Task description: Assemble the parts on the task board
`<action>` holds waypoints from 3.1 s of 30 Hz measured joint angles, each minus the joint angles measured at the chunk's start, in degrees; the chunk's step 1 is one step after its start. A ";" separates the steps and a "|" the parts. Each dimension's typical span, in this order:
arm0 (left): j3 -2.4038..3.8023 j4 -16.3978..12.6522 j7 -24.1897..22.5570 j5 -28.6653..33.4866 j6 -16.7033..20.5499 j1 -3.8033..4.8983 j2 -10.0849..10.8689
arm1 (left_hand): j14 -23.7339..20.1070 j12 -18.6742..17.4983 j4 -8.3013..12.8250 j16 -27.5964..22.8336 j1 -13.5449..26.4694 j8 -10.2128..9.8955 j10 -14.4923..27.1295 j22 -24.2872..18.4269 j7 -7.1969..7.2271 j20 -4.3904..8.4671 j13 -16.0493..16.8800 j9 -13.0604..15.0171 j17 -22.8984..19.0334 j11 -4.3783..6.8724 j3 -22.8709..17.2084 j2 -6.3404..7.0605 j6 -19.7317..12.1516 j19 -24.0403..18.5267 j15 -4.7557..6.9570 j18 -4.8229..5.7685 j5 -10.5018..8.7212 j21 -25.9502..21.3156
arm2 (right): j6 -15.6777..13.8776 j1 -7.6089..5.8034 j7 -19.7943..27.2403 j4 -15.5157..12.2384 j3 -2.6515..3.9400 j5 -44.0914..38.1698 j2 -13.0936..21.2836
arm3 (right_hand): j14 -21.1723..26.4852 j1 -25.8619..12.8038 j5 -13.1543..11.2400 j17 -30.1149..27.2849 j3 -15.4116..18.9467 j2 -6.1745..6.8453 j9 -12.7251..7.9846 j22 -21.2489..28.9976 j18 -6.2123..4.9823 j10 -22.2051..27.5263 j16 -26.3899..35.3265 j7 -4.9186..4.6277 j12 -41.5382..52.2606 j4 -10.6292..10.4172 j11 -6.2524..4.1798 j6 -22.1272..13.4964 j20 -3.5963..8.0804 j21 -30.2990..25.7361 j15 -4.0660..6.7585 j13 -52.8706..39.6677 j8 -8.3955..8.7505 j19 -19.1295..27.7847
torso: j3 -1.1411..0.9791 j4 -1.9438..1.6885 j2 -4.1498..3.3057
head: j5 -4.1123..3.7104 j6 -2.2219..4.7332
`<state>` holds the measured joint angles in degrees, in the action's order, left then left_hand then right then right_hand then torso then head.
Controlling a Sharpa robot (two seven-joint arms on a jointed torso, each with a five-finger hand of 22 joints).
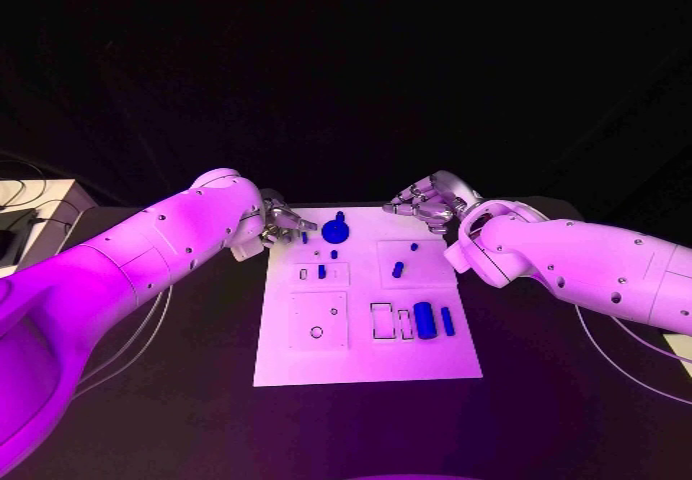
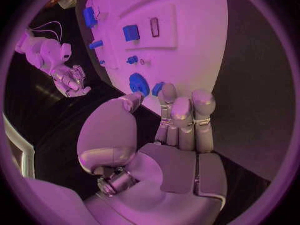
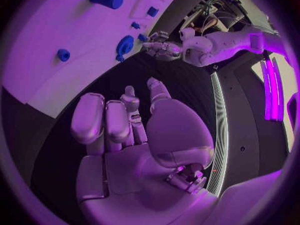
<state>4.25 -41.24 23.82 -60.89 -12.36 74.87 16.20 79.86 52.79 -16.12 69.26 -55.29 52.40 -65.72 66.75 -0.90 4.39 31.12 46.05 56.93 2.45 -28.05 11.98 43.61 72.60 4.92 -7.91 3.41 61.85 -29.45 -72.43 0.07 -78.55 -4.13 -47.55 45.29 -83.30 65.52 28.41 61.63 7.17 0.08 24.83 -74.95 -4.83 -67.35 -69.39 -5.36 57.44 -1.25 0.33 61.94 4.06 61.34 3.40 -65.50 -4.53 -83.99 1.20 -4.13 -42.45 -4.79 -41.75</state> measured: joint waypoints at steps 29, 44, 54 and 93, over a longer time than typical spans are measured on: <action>-0.06 0.79 -0.17 -0.19 -1.20 -0.11 -0.10 | -0.21 -0.02 1.20 0.23 -2.85 0.00 0.00 -0.01 0.00 -0.16 0.00 -0.44 -0.06 0.00 0.22 -1.19 0.00 -0.17 0.20 0.00 0.00 -0.01 | -0.12 -0.09 0.07 -0.01 0.04 -0.05 -0.11 | 0.00 0.00 0.00 0.01 0.00 0.00 0.00 0.02 0.00 0.00 0.00 0.00 0.00 0.00 0.00 0.00 0.00 0.00 0.00 -0.01 0.00 0.00 | 0.00 0.07 -0.07 | -0.25 -0.48; -0.09 1.21 -0.27 0.21 -1.22 -0.26 -0.27 | -0.21 -0.02 2.48 0.23 -3.60 0.00 0.33 -0.02 0.00 -0.21 0.00 -0.59 -0.12 0.08 -1.09 -1.93 0.00 -0.22 0.20 0.00 0.00 -0.01 | -0.13 -0.09 0.07 0.05 0.04 -0.07 -0.22 | 0.00 0.00 0.00 0.01 0.00 0.00 -0.12 0.04 0.00 0.00 0.00 0.00 0.00 -0.01 0.00 0.00 0.00 0.00 0.00 0.00 0.00 0.00 | 0.00 0.04 -0.09 | -0.45 -0.67; -0.09 1.38 -0.39 1.08 -1.17 -0.26 -0.30 | -0.21 -0.03 4.53 0.22 -3.46 -0.01 0.41 -0.02 0.00 -0.09 0.00 -0.72 -0.23 0.01 -5.05 -1.80 0.00 -0.34 0.19 0.01 0.00 -0.01 | -0.12 -0.09 0.07 0.13 0.04 -0.08 -0.30 | 0.00 0.00 -0.01 0.01 0.00 0.00 -0.12 0.04 0.01 0.00 0.00 0.00 0.00 -0.01 0.00 0.00 0.00 0.00 0.00 0.00 0.00 0.00 | 0.02 0.00 -0.07 | -0.50 -0.74; -0.41 1.56 -1.79 4.04 -1.40 -0.48 -0.37 | -0.42 -0.15 10.68 1.06 -3.30 -0.85 0.58 0.72 -0.22 -0.10 -0.12 -0.78 0.61 0.22 -13.39 -6.03 -1.03 -0.76 0.40 0.02 6.24 0.46 | -0.10 -0.17 0.02 0.14 0.05 -0.68 -0.50 | 0.00 0.00 -0.01 0.08 0.00 0.00 -0.11 0.02 0.00 0.00 0.00 0.00 0.00 -0.01 0.00 0.00 0.00 0.00 0.00 -0.01 0.00 0.00 | 0.03 -0.07 -0.04 | -0.37 -1.01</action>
<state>3.85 -39.68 22.03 -56.84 -13.76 74.39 15.83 79.44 52.63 -5.44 70.33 -58.58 51.55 -65.14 67.47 -1.12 4.29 31.00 45.27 57.53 2.67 -41.44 5.94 42.58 71.83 5.32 -7.90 9.65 62.31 -29.55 -72.60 0.09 -78.40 -4.08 -48.22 44.79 -83.30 65.52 28.40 61.71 7.18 0.08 24.71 -74.93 -4.82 -67.35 -69.39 -5.37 57.44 -1.26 0.33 61.94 4.06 61.34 3.40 -65.51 -4.53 -83.99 1.23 -4.20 -42.49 -5.16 -42.76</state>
